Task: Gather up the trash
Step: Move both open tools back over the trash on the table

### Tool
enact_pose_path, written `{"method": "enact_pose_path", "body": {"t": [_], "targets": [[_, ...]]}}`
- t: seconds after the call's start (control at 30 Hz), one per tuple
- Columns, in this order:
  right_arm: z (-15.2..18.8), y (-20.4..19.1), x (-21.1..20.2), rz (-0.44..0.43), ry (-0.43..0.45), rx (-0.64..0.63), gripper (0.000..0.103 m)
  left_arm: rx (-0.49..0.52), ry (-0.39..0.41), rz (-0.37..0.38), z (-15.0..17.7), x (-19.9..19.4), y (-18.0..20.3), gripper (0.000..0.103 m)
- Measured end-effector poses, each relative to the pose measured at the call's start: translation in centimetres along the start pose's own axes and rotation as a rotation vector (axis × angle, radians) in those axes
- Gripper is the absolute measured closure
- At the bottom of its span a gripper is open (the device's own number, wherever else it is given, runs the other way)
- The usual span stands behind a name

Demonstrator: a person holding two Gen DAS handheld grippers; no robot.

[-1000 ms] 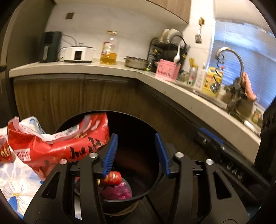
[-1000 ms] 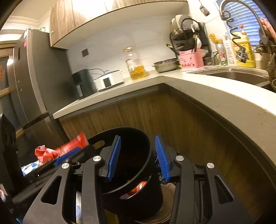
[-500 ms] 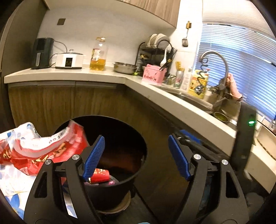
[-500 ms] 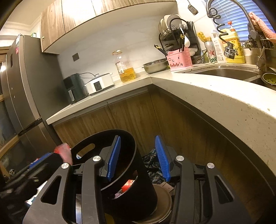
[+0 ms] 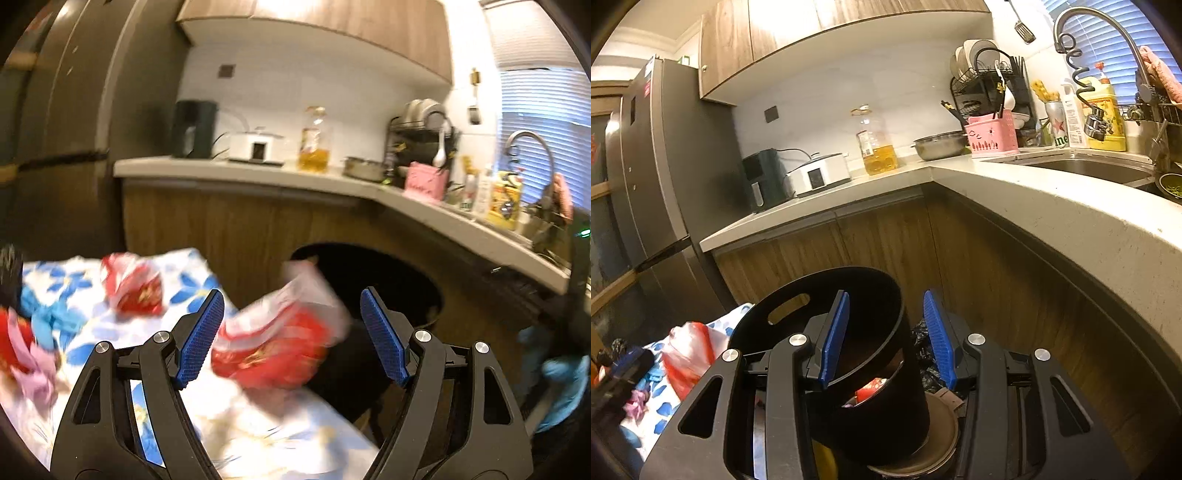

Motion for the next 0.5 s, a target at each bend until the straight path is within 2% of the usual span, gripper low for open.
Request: {"method": "enact_pose_path", "body": {"t": [0.1,0.27,0.3,0.4,0.47,0.5], "targets": [[0.5,-0.6,-0.6,-0.009,-0.001,-0.006,0.059,0.003,-0.042,-0.015,0.9,1.8,-0.5,0.029],[1.7,-0.7,-1.5,-0.016,-0.024,0.002,0.059,-0.026,-0.137,0.061,1.9,4.8,-0.6,0.032],[2.0,-0.7,-1.6,-0.019,-0.033,0.008,0.059,-0.035,-0.153,0.048,2.1,5.3,-1.0,0.034],[2.5,-0.7,-1.6,-0.021,-0.049,0.012,0.059,-0.025,-0.147,0.049,1.9,5.6,-0.8,0.058],[2.7,-0.9,-1.6,-0.027,-0.055,0.011,0.06,0.006,-0.159,0.057,2.1,5.9,-0.3,0.082],[2.8,-1.1,-1.8,-0.029,-0.054,0.01,0.06,0.023,-0.169,0.058,2.4,6.0,-0.1,0.089]]}}
Point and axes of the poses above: each gripper's, at about its wrist camera, not at the fingertips, and x roughly the way its jaws point, y to its right, z to its underside, the point moved 2 cm from there along x, roughly the way its jaws point, and after that the axes turned 7 degrees about -z, right-handed, at the moved point
